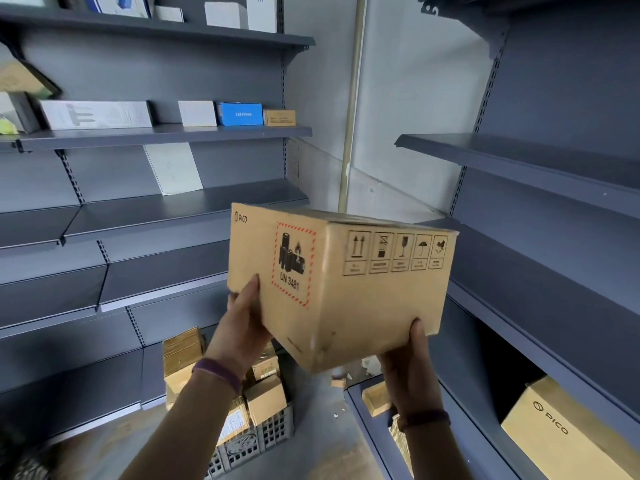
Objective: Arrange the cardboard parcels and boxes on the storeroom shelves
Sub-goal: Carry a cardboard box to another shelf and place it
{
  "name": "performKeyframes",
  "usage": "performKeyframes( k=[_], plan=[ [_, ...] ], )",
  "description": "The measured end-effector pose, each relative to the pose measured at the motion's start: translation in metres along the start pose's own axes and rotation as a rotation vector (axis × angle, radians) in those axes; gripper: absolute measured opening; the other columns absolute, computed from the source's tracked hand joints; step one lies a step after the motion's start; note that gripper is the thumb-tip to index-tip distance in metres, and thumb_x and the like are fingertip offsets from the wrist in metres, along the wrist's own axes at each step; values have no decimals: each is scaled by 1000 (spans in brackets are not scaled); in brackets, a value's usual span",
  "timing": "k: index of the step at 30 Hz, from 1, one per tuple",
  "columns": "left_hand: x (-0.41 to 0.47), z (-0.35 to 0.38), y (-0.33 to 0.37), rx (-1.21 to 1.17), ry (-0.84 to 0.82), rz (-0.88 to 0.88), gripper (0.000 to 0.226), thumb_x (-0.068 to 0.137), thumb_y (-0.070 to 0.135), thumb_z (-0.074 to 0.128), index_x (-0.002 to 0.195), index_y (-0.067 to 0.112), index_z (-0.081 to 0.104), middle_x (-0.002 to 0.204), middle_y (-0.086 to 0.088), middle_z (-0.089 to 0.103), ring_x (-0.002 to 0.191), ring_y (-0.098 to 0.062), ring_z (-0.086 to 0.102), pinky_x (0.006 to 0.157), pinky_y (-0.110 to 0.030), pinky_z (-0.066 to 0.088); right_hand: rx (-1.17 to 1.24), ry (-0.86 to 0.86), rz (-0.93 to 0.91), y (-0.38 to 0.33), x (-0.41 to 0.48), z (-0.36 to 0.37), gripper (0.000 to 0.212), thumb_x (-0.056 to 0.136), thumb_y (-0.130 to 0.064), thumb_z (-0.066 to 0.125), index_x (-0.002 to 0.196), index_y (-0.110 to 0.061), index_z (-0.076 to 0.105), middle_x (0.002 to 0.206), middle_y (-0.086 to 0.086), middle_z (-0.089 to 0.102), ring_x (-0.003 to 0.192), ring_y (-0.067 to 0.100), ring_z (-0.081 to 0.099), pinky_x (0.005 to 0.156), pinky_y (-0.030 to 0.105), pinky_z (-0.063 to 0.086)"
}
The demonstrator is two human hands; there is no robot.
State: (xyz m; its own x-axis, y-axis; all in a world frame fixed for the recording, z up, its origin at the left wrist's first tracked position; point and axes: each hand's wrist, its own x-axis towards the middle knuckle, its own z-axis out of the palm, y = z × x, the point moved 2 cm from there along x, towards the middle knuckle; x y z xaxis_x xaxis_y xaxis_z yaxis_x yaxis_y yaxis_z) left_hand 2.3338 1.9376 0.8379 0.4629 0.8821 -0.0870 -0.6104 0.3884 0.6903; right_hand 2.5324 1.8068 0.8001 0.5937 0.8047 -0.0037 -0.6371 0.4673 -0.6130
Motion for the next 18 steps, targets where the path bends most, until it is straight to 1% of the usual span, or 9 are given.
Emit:
performKeyframes(
  k=[2, 4, 5, 7, 9, 12, 14, 15, 18],
  plan=[
    [-4, 9, -3, 28, -44, 16, 66, 94, 34, 60, 151, 43, 28, 129, -13, 63, 110, -33, 66, 83, -52, 60, -12, -2, -21, -1, 4, 11, 64, 92, -36, 57, 151, -23, 37, 145, 11, 54, 125, 27, 59, 85, 38, 57],
    [-14, 22, -4, 132, -133, 33, 51, 97, 42, 53, 146, 45, 39, 127, -7, 68, 110, -28, 69, 79, -45, 60, 0, -11, -42, 0, 11, 19, 60, 92, -27, 55, 149, -23, 38, 143, 11, 56, 123, 28, 60, 82, 39, 58],
    [-18, 26, -5, 160, -164, 38, 53, 94, 47, 56, 145, 44, 42, 130, -6, 67, 112, -26, 68, 78, -42, 60, 6, -14, -49, 0, 13, 23, 61, 90, -24, 56, 148, -23, 37, 143, 11, 55, 124, 29, 59, 81, 39, 58],
    [-20, 26, -8, 169, -210, 38, 79, 77, 58, 76, 147, 43, 42, 137, -7, 62, 122, -28, 63, 86, -45, 59, 14, 3, -61, 1, 16, 27, 63, 89, -19, 60, 146, -24, 35, 143, 12, 54, 127, 32, 57, 82, 42, 58],
    [-19, 24, -12, 179, -231, 32, 101, 60, 53, 91, 148, 42, 41, 142, -6, 57, 127, -30, 59, 92, -50, 56, -11, 27, -74, 2, 17, 32, 59, 92, -12, 59, 144, -25, 33, 142, 13, 53, 122, 31, 60, 82, 43, 59],
    [-15, 23, -16, 145, -146, 56, 110, 50, 42, 98, 146, 32, 47, 138, -8, 60, 122, -28, 63, 88, -47, 58, -38, 27, -74, 0, 15, 39, 52, 93, -7, 59, 135, -25, 35, 140, 14, 52, 116, 29, 64, 79, 43, 60],
    [-14, 20, -15, 87, -94, 76, 102, 50, 40, 98, 140, 25, 53, 130, -9, 65, 119, -28, 65, 84, -43, 59, -34, -37, -51, -4, 11, 40, 53, 89, -15, 66, 135, -21, 40, 144, 18, 49, 120, 34, 61, 84, 48, 58],
    [-16, 18, -13, 59, -77, 84, 94, 56, 39, 96, 138, 21, 54, 128, -10, 67, 117, -28, 66, 82, -41, 60, -27, -90, -24, -6, 10, 39, 59, 85, -26, 72, 136, -19, 43, 145, 19, 49, 124, 37, 59, 89, 52, 56],
    [-22, 5, -9, -17, -28, 95, 48, 84, 28, 66, 129, 15, 54, 123, -13, 68, 113, -29, 67, 75, -37, 62, 37, -151, 103, -9, 4, 34, 95, 62, -57, 87, 139, -21, 44, 127, 16, 63, 132, 39, 50, 107, 63, 40]
  ],
)
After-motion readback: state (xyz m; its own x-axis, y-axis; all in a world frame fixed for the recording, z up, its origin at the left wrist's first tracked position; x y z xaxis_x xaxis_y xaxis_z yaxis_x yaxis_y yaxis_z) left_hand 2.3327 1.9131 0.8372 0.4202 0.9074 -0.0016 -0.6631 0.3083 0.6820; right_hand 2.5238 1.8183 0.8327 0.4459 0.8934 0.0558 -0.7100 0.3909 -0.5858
